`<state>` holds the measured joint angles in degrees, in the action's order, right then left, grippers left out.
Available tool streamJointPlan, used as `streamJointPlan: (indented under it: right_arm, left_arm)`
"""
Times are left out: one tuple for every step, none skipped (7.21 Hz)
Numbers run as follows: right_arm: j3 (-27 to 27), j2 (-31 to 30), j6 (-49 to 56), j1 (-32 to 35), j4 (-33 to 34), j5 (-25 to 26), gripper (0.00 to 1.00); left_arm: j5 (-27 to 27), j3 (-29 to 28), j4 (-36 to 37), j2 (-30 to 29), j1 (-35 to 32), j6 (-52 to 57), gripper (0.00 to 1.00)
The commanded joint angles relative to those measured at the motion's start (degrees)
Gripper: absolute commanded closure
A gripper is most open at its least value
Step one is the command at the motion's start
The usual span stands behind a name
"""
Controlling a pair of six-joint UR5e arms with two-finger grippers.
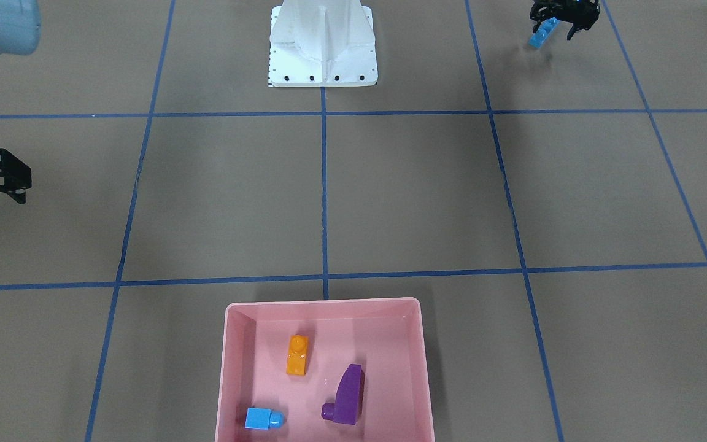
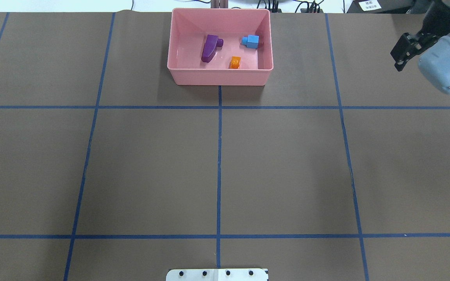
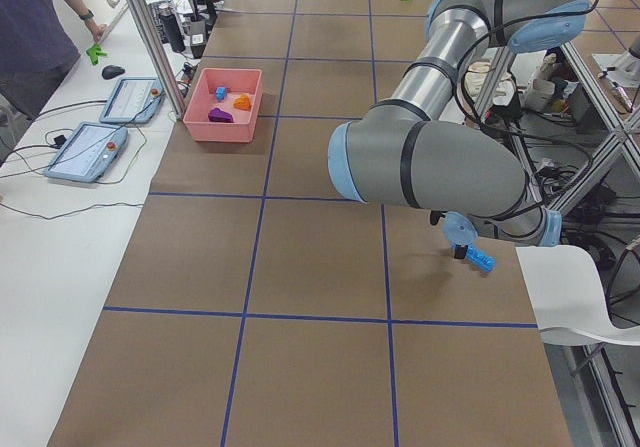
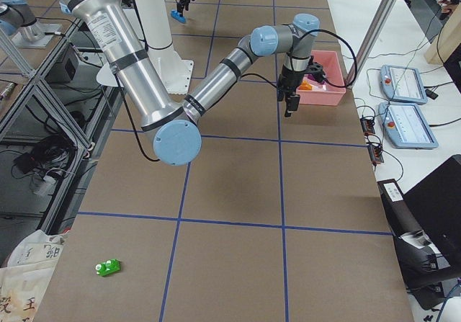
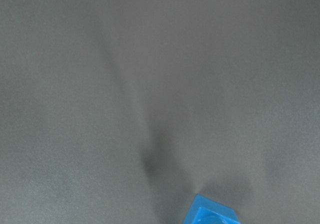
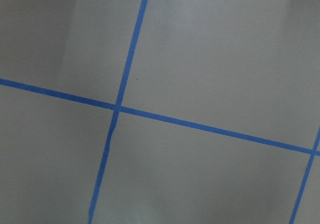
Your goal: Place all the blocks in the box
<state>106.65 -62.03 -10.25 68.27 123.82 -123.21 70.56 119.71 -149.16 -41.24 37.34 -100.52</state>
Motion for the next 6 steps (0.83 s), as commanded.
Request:
streamJointPlan:
  right_arm:
    - [0.22, -1.34, 3.82, 2.74, 0.54, -0.36, 0.01]
    - [0.22, -1.34, 4.01, 3.18, 0.54, -2.19, 0.01]
    - [0.31, -1.43, 4.01, 3.54, 0.54, -2.47, 0.01]
    - [0.31, -1.51, 4.09, 3.8, 0.46, -2.47, 0.01]
    - [0.31, -1.51, 4.09, 4.06, 0.46, -2.47, 0.01]
    - [0.31, -1.51, 4.18, 4.33, 0.54, -2.47, 0.01]
  left_arm:
    - [-0.42, 0.0, 0.01, -0.07, 1.06, -0.38, 0.47]
    - [-0.51, 0.0, 0.01, 0.02, 1.24, -0.38, 0.55]
    - [-1.03, 0.08, 0.01, 0.02, 1.33, -0.38, 0.67]
    - [-1.21, 0.08, 0.01, -0.07, 1.33, -0.56, 0.82]
    - [-1.56, 0.08, 0.01, -0.07, 1.33, -0.64, 0.96]
    - [-1.65, 0.26, -0.16, 0.02, 1.25, -0.91, 1.0]
